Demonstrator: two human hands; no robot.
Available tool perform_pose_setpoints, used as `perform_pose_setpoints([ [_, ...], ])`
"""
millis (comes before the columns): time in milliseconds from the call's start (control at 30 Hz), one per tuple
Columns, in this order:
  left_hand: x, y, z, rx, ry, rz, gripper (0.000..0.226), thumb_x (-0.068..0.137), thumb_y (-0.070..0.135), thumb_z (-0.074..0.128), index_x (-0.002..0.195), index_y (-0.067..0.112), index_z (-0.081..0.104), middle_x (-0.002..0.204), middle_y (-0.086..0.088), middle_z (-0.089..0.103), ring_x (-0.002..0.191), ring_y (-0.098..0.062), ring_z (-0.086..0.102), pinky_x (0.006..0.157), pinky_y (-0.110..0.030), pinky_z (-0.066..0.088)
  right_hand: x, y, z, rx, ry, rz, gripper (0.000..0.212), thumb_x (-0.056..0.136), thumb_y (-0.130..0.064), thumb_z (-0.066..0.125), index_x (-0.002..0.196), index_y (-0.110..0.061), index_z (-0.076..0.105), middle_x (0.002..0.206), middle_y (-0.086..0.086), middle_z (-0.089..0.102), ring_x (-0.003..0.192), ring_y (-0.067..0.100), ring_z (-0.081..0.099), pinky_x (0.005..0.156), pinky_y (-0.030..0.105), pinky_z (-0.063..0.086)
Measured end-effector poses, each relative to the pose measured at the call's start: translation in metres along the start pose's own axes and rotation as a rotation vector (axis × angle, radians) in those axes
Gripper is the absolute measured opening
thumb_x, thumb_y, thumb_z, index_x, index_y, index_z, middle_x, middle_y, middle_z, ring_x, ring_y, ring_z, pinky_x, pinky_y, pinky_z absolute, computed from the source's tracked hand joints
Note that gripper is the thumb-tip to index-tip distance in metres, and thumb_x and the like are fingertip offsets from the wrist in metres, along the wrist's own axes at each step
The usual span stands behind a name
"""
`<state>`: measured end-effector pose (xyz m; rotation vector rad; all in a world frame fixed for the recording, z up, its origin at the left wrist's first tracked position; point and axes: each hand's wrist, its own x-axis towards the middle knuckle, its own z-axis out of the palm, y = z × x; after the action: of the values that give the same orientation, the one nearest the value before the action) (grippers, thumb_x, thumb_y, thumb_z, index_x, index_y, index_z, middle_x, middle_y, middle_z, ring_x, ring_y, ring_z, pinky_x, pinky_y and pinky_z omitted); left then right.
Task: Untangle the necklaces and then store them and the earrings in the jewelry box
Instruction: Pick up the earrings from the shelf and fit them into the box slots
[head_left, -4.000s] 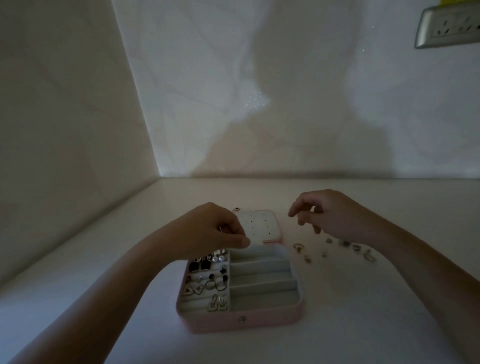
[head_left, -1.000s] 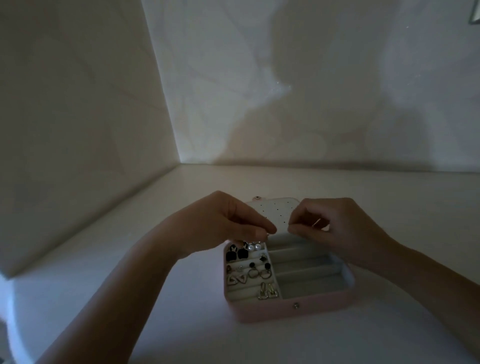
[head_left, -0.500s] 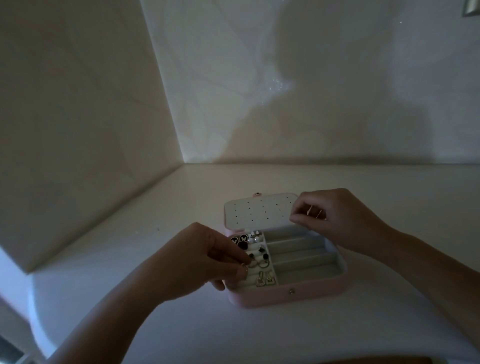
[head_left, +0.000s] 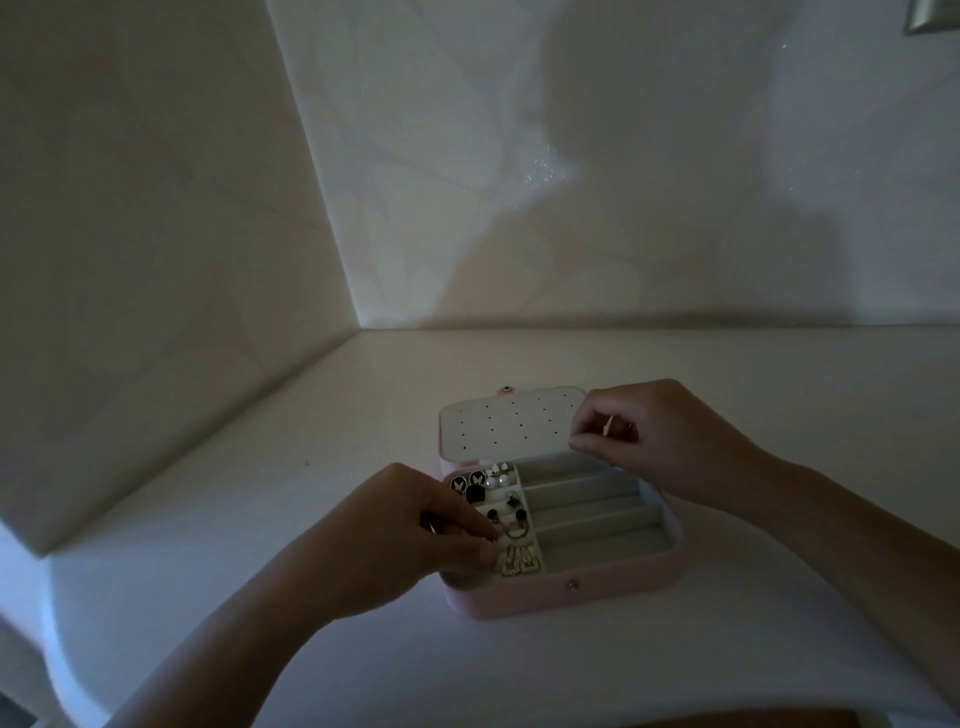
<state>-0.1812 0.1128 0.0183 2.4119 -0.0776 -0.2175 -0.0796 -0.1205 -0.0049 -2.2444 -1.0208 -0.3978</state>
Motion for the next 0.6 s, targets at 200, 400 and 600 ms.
perform_pose_setpoints([
  [200, -0.007, -0.006, 0.01, 0.063, 0.153, 0.064, 0.007, 0.073, 0.042, 0.077, 0.078, 0.038, 0.074, 0.055, 0.023, 0.058, 0.052, 0.004, 0.049, 0.051, -0.008, 0.035, 0.0, 0.0, 0.0, -0.006, 0.0, -0.007, 0.005, 0.085, -0.018, 0.071, 0.081, -0.017, 0.07, 0.068, -0.021, 0.061, 0.07, 0.002, 0.061, 0.061, 0.008, 0.042],
  [400, -0.011, -0.016, 0.015, 0.231, 0.277, 0.283, 0.014, 0.075, 0.048, 0.069, 0.084, 0.038, 0.074, 0.079, 0.023, 0.056, 0.089, 0.008, 0.053, 0.067, -0.011, 0.043, 0.0, 0.002, 0.001, -0.009, -0.008, -0.003, 0.004, 0.086, -0.02, 0.071, 0.082, -0.018, 0.07, 0.071, -0.017, 0.064, 0.071, 0.001, 0.062, 0.061, 0.008, 0.042],
  [600, -0.009, -0.018, 0.008, 0.3, 0.255, 0.367, 0.021, 0.074, 0.048, 0.069, 0.09, 0.035, 0.075, 0.078, 0.024, 0.051, 0.089, 0.009, 0.053, 0.066, -0.01, 0.043, 0.001, 0.002, 0.001, -0.021, -0.004, -0.01, 0.004, 0.085, -0.02, 0.071, 0.081, -0.02, 0.07, 0.071, -0.017, 0.064, 0.072, 0.001, 0.061, 0.061, 0.006, 0.04],
])
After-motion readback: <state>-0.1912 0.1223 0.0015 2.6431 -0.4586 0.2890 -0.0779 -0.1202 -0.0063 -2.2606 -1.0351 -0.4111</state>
